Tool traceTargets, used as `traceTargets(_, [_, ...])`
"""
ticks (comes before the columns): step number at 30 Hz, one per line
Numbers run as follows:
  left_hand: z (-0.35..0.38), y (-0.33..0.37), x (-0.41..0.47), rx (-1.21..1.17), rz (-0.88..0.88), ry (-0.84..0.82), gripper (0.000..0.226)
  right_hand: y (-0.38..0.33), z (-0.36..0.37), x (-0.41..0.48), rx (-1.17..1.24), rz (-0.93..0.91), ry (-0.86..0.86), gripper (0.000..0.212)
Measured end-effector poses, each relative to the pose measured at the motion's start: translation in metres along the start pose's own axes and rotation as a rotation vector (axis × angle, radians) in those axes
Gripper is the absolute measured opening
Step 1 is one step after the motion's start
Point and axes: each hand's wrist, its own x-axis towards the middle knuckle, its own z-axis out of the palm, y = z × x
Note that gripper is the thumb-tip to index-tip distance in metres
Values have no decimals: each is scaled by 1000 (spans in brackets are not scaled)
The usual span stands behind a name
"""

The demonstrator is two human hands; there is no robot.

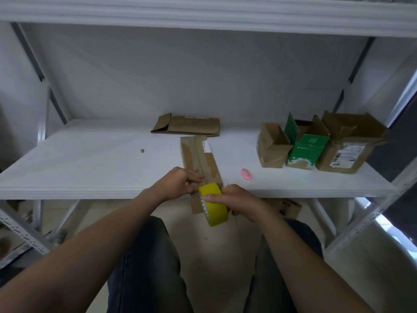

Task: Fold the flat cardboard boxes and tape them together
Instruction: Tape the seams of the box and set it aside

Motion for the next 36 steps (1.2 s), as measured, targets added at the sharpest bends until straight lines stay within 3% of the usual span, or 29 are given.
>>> traceTargets(7, [11,5,-2,-19,87,59,40,11,6,-4,176,19,-47,36])
traceTargets(14, [18,1,1,-35,40,41,43,26,14,4,57,48,-83,29])
traceTargets(23, [19,1,2,-68,17,19,45,35,23,10,-23,77,-133,37])
traceTargets(29, [18,4,4,-67,-30,19,45,29,17,19,145,152,-145,25])
traceTargets(36, [26,14,14,73,-45,186,40,29,8,27,158,148,-95,23])
